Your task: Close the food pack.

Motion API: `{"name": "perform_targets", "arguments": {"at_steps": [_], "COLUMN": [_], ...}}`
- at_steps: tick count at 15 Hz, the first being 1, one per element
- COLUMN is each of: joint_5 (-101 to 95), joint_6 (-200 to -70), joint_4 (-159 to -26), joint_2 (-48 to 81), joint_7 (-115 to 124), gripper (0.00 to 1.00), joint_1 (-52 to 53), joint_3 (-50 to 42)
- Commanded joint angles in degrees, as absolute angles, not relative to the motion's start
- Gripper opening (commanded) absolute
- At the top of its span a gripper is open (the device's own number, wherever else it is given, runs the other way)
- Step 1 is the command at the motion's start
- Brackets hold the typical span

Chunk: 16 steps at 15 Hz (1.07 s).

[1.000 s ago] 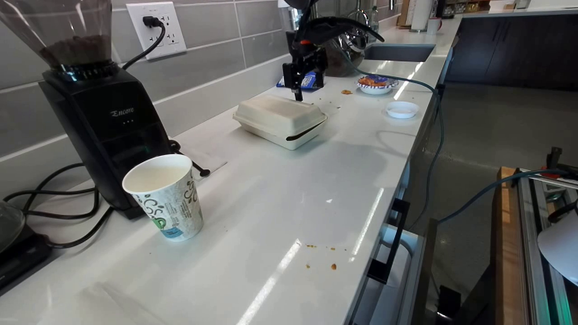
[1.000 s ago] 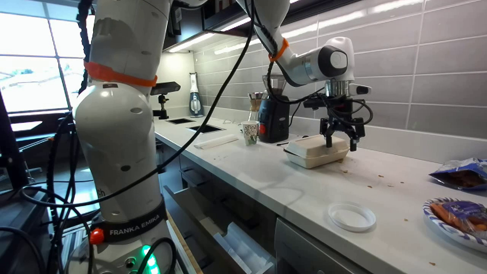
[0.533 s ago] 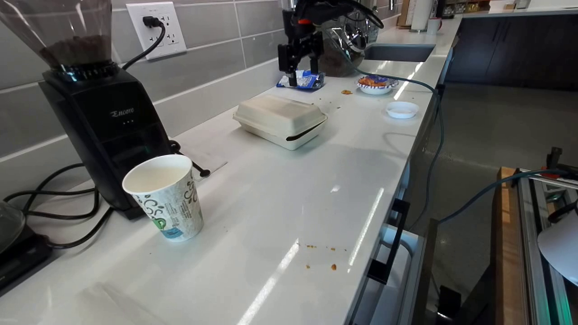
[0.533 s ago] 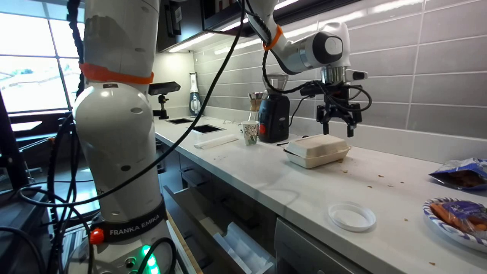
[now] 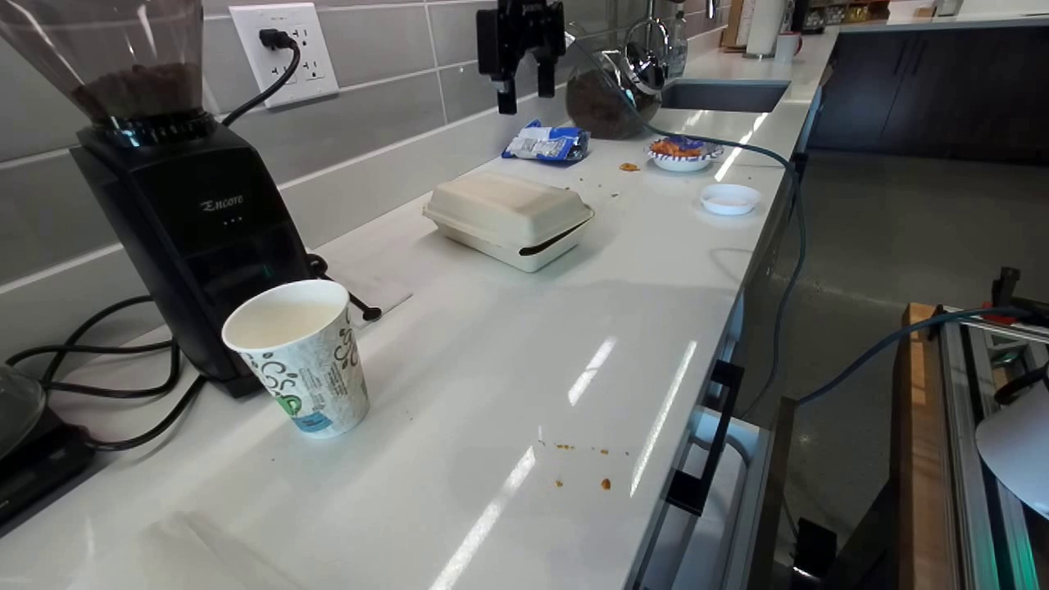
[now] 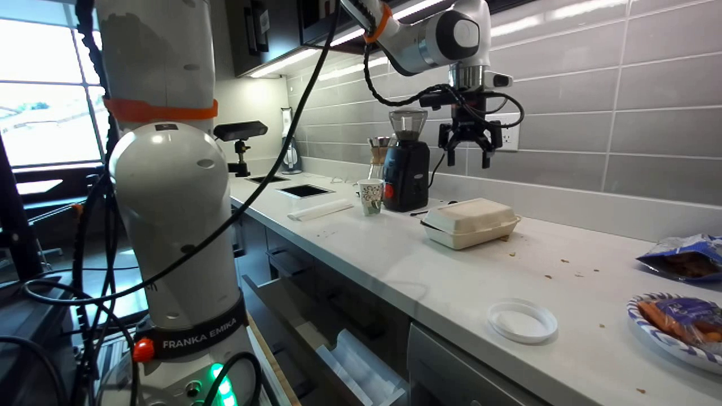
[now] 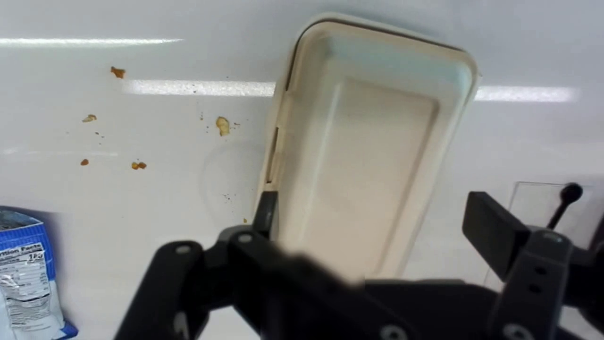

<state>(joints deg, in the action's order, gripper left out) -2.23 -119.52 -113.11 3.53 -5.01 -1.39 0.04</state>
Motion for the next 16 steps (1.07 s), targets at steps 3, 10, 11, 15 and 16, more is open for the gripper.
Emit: {"name": "perform_targets", "arguments": {"at_steps": [3,10,11,15,16], "joint_5": [-0.5,0.9,1.3,1.1,0.3], "joint_6": [-117.1,-115.2,-114.6,-112.4,-113.8], "joint_4": [-115.6,-118.7,-119.1,-120.9,-118.5], "joint_2": [-2.0,-8.0,-8.7,-11.9,-9.2], "joint_7": [-4.9,-4.6,-4.9,-4.2,-4.6], "gripper": [1.0,1.0,1.0,1.0,1.0], "joint_1": [-0.1,0.2,0.3,0.7,0.5], "joint_3": [0.8,0.8,0.8,1.0,0.8]}}
